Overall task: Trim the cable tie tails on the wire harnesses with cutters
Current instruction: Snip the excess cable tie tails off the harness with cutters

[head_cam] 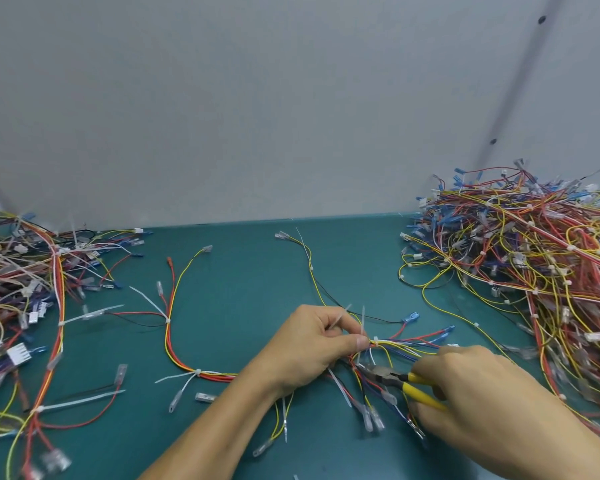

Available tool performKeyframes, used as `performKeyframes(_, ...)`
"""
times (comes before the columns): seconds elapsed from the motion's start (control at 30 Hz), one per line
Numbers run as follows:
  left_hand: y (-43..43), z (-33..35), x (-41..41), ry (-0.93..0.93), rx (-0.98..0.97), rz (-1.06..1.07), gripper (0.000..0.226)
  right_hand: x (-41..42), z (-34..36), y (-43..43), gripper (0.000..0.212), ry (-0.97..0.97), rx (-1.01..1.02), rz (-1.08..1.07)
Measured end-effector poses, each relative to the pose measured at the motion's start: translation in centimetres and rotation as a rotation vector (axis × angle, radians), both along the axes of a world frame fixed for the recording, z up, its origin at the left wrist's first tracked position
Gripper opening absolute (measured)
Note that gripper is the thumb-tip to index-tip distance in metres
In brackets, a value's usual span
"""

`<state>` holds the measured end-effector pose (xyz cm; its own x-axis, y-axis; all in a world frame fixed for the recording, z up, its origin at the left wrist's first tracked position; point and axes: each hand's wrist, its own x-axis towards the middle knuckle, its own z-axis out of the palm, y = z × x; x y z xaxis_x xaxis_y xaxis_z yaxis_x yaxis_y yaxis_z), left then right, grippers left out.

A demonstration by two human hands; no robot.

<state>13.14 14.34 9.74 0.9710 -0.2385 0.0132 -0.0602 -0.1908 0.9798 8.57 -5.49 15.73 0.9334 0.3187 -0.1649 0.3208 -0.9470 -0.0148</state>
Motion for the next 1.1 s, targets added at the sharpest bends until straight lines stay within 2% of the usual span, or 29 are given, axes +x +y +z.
performKeyframes(0.47, 0.0, 0.2, 0.0, -0.003, 0.017, -0.025, 0.011, -0.3, -0.5, 0.7, 0.026, -0.057, -0.143, -0.013)
performKeyframes(0.6, 0.0, 0.2, -0.1, 0.004, 0.015, -0.023, 0.015, -0.2, -0.9, 0.6, 0.032, -0.075, -0.149, -0.005)
performKeyframes(0.93, -0.1, 0.1, 0.1, 0.016, -0.029, -0.023, 0.019, 0.0, -1.3, 0.4, 0.025, -0.079, -0.103, 0.014)
performKeyframes(1.03, -0.2, 0.2, -0.1, 0.021, -0.073, 0.014, 0.014, 0.4, -1.5, 0.3, 0.029, -0.076, -0.062, 0.017)
performKeyframes(1.1, -0.2, 0.3, -0.1, 0.039, -0.138, 0.045, 0.018, 0.7, -1.6, 0.1, 0.027, -0.089, -0.002, 0.0)
